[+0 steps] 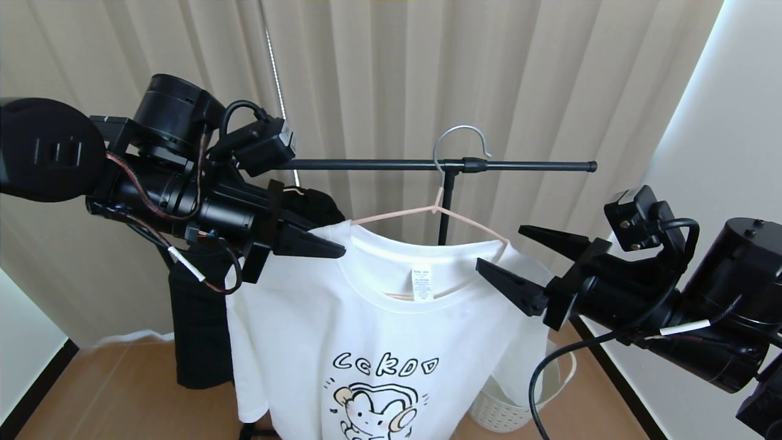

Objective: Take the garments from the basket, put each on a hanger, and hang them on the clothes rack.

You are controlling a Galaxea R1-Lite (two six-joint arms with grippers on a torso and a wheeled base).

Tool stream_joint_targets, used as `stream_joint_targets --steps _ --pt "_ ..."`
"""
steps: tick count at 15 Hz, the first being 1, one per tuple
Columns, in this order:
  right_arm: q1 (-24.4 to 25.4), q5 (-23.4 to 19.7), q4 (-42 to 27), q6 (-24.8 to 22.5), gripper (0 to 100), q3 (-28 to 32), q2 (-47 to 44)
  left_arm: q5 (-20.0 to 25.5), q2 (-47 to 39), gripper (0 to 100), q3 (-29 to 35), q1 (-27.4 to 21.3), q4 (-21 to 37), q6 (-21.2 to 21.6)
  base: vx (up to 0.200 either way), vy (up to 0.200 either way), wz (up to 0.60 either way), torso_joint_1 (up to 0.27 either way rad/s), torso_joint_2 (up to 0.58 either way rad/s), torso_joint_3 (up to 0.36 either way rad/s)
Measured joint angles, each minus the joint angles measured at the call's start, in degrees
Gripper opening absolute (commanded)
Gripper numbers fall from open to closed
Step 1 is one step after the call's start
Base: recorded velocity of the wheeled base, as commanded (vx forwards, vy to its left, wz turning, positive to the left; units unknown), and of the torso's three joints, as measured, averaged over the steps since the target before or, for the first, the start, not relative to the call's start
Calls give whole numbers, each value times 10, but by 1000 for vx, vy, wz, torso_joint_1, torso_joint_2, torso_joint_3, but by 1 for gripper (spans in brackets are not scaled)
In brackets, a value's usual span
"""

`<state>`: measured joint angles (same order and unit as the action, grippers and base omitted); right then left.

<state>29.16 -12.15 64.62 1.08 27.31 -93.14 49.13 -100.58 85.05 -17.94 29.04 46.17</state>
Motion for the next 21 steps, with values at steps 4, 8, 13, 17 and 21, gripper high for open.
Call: stream_joint_targets --steps 4,8,13,17,21 --pt "-23 1 -2 -6 100 1 -3 1 18 0 -10 19 -24 0 0 0 0 0 0 0" --pt "-54 1 -4 -42 100 1 -18 2 47 0 -42 46 -57 -3 0 0 0 0 0 0" --pt "-87 1 0 -80 100 1 -66 3 98 0 -122 65 -156 -43 0 0 0 0 0 0" --pt "-115 -13 1 -92 100 4 -102 4 134 0 -192 68 -239 -80 0 0 0 0 0 0" --pt "-136 -15 2 -92 100 20 -127 4 156 0 -222 74 -251 -85 0 0 0 0 0 0"
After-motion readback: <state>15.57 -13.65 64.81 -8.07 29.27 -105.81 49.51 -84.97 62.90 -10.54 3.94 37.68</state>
